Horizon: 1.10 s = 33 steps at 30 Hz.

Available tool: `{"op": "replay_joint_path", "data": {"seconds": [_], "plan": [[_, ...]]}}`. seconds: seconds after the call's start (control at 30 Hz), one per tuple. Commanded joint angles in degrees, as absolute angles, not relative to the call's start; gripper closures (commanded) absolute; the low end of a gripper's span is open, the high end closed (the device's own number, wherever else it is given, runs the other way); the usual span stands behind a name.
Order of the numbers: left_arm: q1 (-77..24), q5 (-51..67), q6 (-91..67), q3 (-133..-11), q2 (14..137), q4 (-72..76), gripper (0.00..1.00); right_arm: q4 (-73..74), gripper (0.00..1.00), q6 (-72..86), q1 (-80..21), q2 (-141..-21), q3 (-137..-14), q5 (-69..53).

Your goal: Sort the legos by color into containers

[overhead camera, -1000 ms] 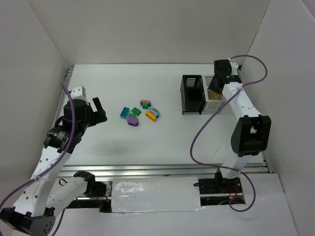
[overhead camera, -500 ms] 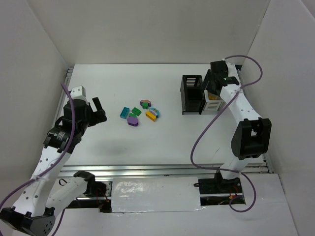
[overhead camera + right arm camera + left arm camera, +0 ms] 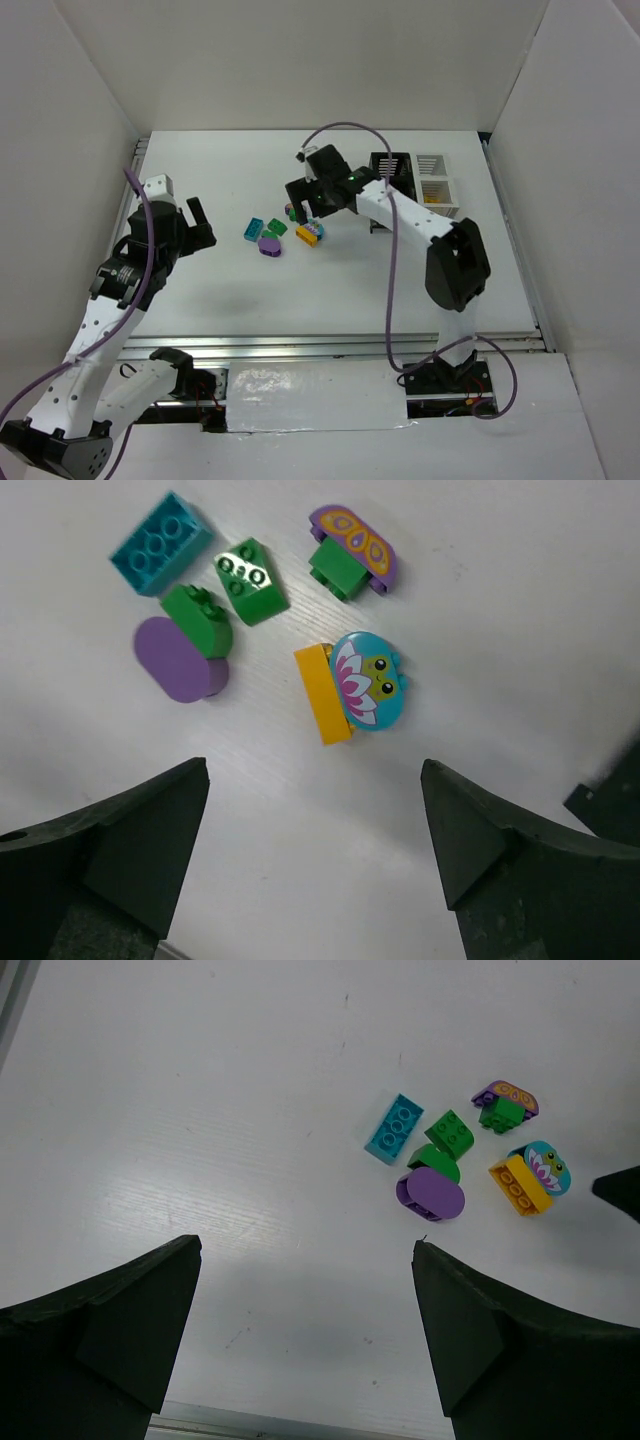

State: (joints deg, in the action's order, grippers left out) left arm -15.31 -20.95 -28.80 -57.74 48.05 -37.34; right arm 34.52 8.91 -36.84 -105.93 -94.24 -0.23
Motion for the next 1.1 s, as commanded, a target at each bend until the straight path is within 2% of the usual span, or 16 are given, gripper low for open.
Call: {"op": "replay_joint_path", "data": {"seconds": [0.0,0.1,0.3,0.8,0.9,0.97,1.0,1.07], "plan": [[-15.4,-21.4,-28.9,-57.7,48.8,-36.2,0.00,36.6,0.05,4.9,-37.7,-112.4,-98.2,1.3],[-15.4,-21.7,-28.8,-57.8,49.1,-36.4,0.00,36.7,0.01,1.9,-37.7,-117.0,-99.8,1.0],[-15.4,-21.0,-28.4,-57.7,49.3,-36.0,0.01,36.0,0.00,0.6,-37.6,-121.6,-100.9,0.3],[-15.0,-20.0,-28.0,-57.8,51.2,-35.8,0.00,35.0,0.09,-3.4,-38.4,-127.5,-103.8,-2.3],[-14.9,-19.9,-27.9,-57.8,51.2,-35.8,0.01,35.9,0.28,-3.3,-38.8,-128.4,-104.9,-1.8],[-14.9,-19.9,-27.9,-57.9,51.4,-35.7,0.00,36.6,0.63,-3.0,-39.1,-127.8,-104.5,-1.1],[-14.9,-19.9,-27.9,-57.9,51.3,-35.8,0.01,36.7,0.70,-2.3,-39.3,-127.1,-103.8,-0.1],[-14.9,-20.0,-28.1,-57.8,51.2,-35.8,0.01,36.2,0.74,-1.1,-39.8,-123.7,-100.6,1.7]]}}
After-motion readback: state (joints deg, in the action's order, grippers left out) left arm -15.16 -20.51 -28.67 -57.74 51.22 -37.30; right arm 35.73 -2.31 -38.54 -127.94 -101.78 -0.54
